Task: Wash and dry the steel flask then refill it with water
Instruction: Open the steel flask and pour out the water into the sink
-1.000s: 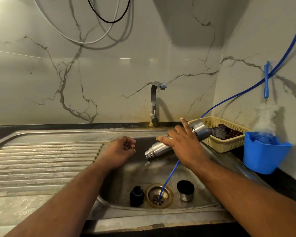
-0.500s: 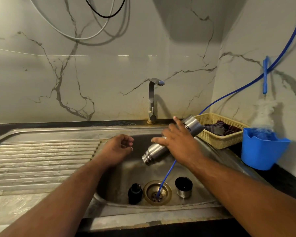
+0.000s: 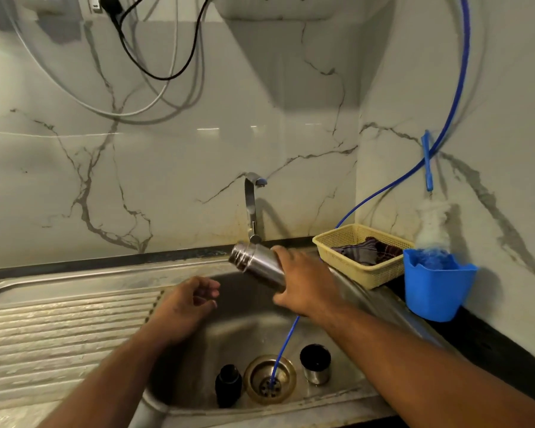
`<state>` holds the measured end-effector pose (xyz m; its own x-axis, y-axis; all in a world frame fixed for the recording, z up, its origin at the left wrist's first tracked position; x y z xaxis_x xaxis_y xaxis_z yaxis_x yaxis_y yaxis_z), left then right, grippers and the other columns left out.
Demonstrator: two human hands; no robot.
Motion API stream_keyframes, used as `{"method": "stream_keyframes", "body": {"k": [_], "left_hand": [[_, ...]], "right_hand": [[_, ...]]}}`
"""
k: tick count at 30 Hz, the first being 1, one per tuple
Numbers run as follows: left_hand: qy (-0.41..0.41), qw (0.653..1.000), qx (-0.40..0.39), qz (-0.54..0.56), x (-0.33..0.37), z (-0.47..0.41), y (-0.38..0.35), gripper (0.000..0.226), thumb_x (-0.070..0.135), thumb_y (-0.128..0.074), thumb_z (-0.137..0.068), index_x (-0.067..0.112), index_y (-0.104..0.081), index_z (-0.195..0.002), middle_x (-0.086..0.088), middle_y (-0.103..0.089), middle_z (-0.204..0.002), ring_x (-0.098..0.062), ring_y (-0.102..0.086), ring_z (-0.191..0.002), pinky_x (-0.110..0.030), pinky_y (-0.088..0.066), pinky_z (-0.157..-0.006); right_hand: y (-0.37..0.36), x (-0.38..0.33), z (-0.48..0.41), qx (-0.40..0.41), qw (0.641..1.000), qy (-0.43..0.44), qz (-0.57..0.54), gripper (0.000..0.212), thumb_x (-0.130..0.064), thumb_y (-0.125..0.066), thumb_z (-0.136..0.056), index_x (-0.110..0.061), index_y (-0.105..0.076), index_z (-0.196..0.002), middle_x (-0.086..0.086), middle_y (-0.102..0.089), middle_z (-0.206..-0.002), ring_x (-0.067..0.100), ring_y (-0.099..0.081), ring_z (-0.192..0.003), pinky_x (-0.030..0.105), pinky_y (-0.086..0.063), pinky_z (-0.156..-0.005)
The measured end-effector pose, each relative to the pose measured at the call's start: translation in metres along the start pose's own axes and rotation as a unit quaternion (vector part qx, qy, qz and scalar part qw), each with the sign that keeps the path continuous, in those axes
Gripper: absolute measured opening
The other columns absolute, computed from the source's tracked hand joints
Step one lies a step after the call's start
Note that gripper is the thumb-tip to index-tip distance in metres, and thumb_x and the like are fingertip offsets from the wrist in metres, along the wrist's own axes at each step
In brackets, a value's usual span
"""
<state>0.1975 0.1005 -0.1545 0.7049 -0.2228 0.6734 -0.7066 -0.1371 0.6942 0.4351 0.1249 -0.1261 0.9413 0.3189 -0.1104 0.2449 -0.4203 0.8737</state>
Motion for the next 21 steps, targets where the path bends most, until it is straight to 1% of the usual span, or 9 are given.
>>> {"method": "stream_keyframes", "body": {"k": [3,6,8,10,11,14,16,19,21], "left_hand": [[-0.031,1.0,0.004,0.001,0.017,0.005,-0.004,0.035,0.029,-0.08,-0.085,0.037,-0.063,-0.114,0.012,-0.072,-0.105,0.003,-0.069,-0.091,-0.029,-0.056,-0.094],[-0.049,0.999,-0.014,0.01,0.044,0.01,-0.017,0.06,0.045,-0.085,-0.075,0.037,-0.053,-0.126,0.013,-0.068,-0.114,0.0,-0.067,-0.099,-0.004,-0.047,-0.081],[-0.039,0.997,-0.062,0.011,0.055,0.008,-0.032,0.087,0.059,-0.088,-0.064,0.039,-0.042,-0.134,0.016,-0.064,-0.122,-0.003,-0.064,-0.11,-0.01,-0.048,-0.089],[-0.03,0.995,-0.094,0.017,0.059,0.002,-0.043,0.101,0.066,-0.089,-0.055,0.036,-0.038,-0.137,0.013,-0.065,-0.123,-0.005,-0.064,-0.112,-0.026,-0.054,-0.096],[-0.026,0.995,-0.091,0.018,0.061,-0.001,-0.047,0.099,0.064,-0.089,-0.055,0.034,-0.041,-0.135,0.012,-0.067,-0.119,-0.005,-0.065,-0.108,-0.026,-0.056,-0.091],[-0.013,0.999,-0.013,0.045,0.067,-0.006,-0.055,0.08,0.052,-0.087,-0.057,0.024,-0.05,-0.122,0.01,-0.067,-0.102,-0.003,-0.066,-0.089,-0.016,-0.051,-0.069],[-0.008,0.999,0.037,0.039,0.068,-0.004,-0.057,0.061,0.039,-0.088,-0.069,0.025,-0.052,-0.115,0.012,-0.065,-0.092,-0.001,-0.063,-0.08,-0.012,-0.044,-0.059],[-0.008,0.998,0.045,0.044,0.057,-0.004,-0.06,0.062,0.039,-0.09,-0.07,0.03,-0.05,-0.117,0.014,-0.064,-0.093,0.0,-0.061,-0.081,-0.012,-0.041,-0.061],[-0.009,0.998,0.04,0.044,0.055,-0.003,-0.057,0.068,0.042,-0.091,-0.068,0.03,-0.05,-0.121,0.013,-0.065,-0.095,-0.002,-0.061,-0.083,-0.013,-0.042,-0.063]], "right_hand": [[-0.002,0.005,0.003,-0.041,0.961,-0.075,-0.261,0.087,-0.046,-0.092,-0.064,-0.03,-0.047,-0.136,-0.005,-0.063,-0.127,0.017,-0.062,-0.11,0.034,-0.053,-0.092],[-0.006,0.005,0.006,-0.073,0.914,-0.098,-0.387,0.083,-0.051,-0.095,-0.059,-0.029,-0.058,-0.13,-0.009,-0.067,-0.123,0.008,-0.064,-0.106,0.025,-0.054,-0.088],[-0.004,0.004,0.007,-0.089,0.888,-0.095,-0.44,0.079,-0.05,-0.094,-0.062,-0.03,-0.059,-0.13,-0.009,-0.069,-0.122,0.005,-0.065,-0.104,0.019,-0.052,-0.082],[-0.002,0.001,0.009,-0.099,0.875,-0.085,-0.466,0.079,-0.053,-0.093,-0.063,-0.029,-0.059,-0.131,-0.009,-0.07,-0.12,0.004,-0.065,-0.103,0.019,-0.053,-0.083],[-0.003,0.0,0.009,-0.102,0.871,-0.083,-0.473,0.08,-0.055,-0.092,-0.062,-0.029,-0.06,-0.131,-0.009,-0.07,-0.119,0.004,-0.066,-0.104,0.021,-0.055,-0.086],[-0.005,-0.002,0.011,-0.115,0.851,-0.088,-0.504,0.078,-0.056,-0.091,-0.064,-0.027,-0.062,-0.13,-0.01,-0.072,-0.115,0.005,-0.068,-0.102,0.028,-0.058,-0.091],[-0.008,-0.003,0.012,-0.142,0.848,-0.083,-0.504,0.072,-0.057,-0.087,-0.069,-0.028,-0.061,-0.13,-0.01,-0.071,-0.113,0.005,-0.07,-0.098,0.026,-0.059,-0.086],[-0.009,-0.001,0.013,-0.173,0.875,-0.075,-0.447,0.069,-0.067,-0.073,-0.079,-0.027,-0.058,-0.133,-0.004,-0.07,-0.111,0.012,-0.072,-0.088,0.029,-0.061,-0.07],[-0.003,0.006,0.01,-0.144,0.913,-0.072,-0.374,0.069,-0.077,-0.062,-0.08,-0.029,-0.062,-0.13,0.0,-0.071,-0.113,0.016,-0.071,-0.093,0.038,-0.062,-0.08]]}}
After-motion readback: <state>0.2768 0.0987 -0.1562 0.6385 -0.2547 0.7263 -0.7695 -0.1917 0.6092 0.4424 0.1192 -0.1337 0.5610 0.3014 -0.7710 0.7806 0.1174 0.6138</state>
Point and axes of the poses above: each hand's wrist, its own z-axis away from the middle knuckle, its own y-axis out of the back of the hand, x = y × z, the point moved 6 cm from there along -z, towards the middle knuckle
